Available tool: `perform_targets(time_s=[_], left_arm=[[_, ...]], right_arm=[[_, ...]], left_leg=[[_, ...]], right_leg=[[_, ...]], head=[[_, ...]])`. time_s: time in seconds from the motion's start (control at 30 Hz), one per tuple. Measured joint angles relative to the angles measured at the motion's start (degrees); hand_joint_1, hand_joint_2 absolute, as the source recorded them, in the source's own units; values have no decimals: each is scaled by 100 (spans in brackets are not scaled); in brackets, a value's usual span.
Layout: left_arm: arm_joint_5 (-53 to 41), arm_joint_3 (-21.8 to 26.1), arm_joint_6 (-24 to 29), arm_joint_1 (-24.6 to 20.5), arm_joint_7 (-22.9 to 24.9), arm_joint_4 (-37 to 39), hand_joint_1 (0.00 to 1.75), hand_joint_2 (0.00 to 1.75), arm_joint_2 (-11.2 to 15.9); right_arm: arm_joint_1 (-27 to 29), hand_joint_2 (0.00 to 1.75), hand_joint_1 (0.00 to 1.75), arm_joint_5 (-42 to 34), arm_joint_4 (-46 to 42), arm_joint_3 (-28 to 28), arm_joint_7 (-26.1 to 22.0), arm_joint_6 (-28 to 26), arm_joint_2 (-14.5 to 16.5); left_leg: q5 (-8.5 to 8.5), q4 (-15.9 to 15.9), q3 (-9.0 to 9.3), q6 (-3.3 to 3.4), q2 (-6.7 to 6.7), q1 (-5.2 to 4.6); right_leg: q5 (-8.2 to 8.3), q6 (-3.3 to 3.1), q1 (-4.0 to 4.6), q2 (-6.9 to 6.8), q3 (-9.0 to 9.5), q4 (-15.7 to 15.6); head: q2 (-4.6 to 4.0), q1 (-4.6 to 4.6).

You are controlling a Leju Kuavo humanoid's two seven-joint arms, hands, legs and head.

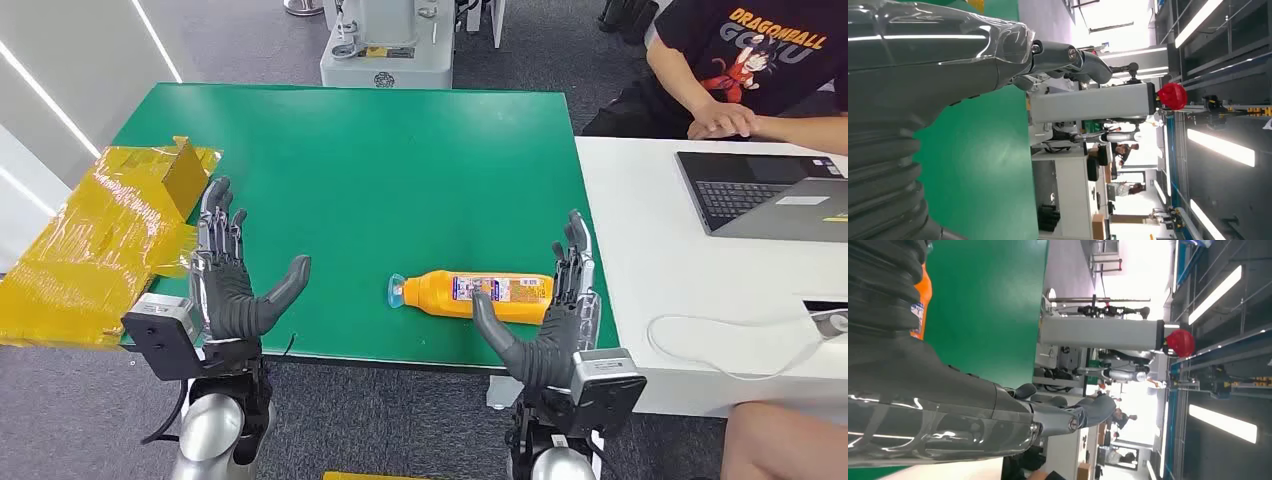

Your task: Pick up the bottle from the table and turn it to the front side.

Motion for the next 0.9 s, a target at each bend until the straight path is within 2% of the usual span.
perform_targets(time_s=[0.27,0.37,0.5,0.57,0.63,0.9], left_arm=[[1,0,-107,0,-1,99,0,175,-6],[-7,0,-178,-8,-2,176,0,175,-25],[28,-6,-269,-71,-36,279,0,175,-29],[109,-18,-316,-143,-73,345,0,175,-29],[181,-30,-357,-222,-101,407,0,175,-29],[443,-40,-563,-455,-190,626,0,175,-9]], right_arm=[[29,175,0,341,10,-5,61,5,2],[31,175,0,1096,-31,-85,337,111,-1],[-84,175,0,2431,-101,-350,831,640,-80],[-337,175,0,3031,-14,-480,1015,1119,-251],[-649,175,0,3324,178,-601,1078,1555,-459],[-2411,175,0,3195,1791,-631,635,2931,-1412]], left_leg=[[-1,-1,0,0,0,0],[-1,0,0,0,0,0],[0,0,0,0,1,0],[1,2,0,2,2,0],[6,4,-1,8,1,-1],[20,12,-2,20,-1,-2]], right_leg=[[-3,1,0,0,-1,0],[-3,1,0,0,-1,-1],[0,1,0,1,0,-1],[6,3,0,2,0,-1],[10,7,-1,0,3,-2],[29,17,-2,0,6,-1]], head=[[0,-1],[0,0],[0,-1],[0,-1],[0,1],[0,-1]])
